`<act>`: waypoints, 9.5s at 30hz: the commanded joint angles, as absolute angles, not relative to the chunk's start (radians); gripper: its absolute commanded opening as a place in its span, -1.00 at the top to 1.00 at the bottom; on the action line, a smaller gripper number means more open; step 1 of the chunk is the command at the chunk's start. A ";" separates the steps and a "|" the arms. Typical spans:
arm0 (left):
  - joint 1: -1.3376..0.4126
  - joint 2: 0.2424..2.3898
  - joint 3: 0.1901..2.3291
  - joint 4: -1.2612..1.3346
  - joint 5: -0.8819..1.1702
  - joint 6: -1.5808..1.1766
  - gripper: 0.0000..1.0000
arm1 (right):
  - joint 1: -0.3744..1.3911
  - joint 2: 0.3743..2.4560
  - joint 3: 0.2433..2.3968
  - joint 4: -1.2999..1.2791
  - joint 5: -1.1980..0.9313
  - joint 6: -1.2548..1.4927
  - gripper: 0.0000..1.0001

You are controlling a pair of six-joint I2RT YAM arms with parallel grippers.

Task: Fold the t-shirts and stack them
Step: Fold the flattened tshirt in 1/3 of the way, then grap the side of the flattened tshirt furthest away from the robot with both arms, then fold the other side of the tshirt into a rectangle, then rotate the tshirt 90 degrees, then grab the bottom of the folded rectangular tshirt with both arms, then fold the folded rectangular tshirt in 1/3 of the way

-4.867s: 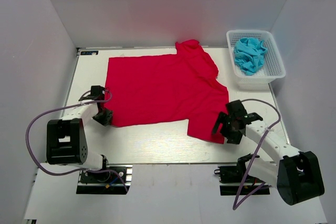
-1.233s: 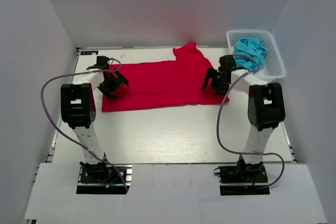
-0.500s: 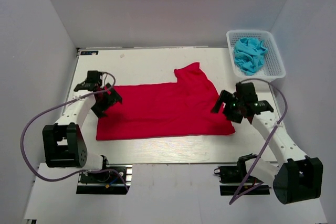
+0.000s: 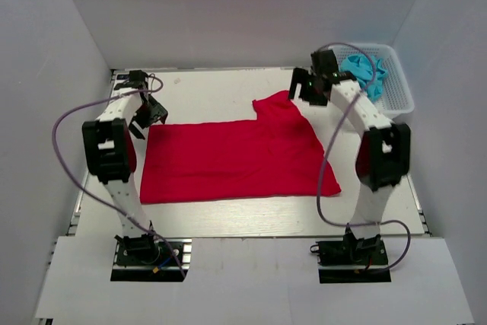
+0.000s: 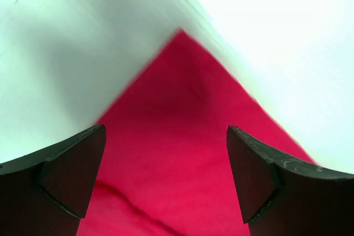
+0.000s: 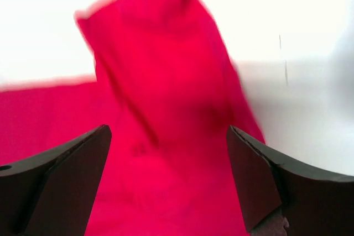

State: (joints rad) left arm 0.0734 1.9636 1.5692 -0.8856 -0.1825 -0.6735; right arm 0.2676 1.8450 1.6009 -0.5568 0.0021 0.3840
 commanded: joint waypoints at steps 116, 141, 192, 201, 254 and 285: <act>-0.176 1.476 0.670 -0.779 0.079 -0.851 -1.00 | 0.331 2.051 1.400 -0.525 0.088 0.623 -0.80; -0.715 1.161 1.146 -1.228 -0.151 -0.941 -1.00 | 0.537 2.192 2.048 -0.515 -0.104 0.304 -0.80; -0.997 1.496 0.857 -0.545 0.170 -0.857 -0.87 | 0.538 1.079 0.597 -0.572 -0.233 0.679 -0.80; -1.055 1.629 0.897 -0.552 0.095 -0.890 -0.34 | 0.598 1.014 0.403 -0.477 -0.367 0.782 -0.72; -0.907 1.526 1.316 -0.815 -0.351 -0.961 1.00 | 0.644 1.296 1.080 -0.695 0.152 0.747 1.00; -0.510 2.065 1.778 -0.726 -0.057 -0.718 -0.97 | 0.399 2.003 1.701 -0.666 -0.050 0.585 0.17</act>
State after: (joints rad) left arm -0.5587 2.0666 1.7012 -0.7563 -0.0540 -0.7212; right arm 0.4252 1.9572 1.5929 -0.6781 0.0029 0.6235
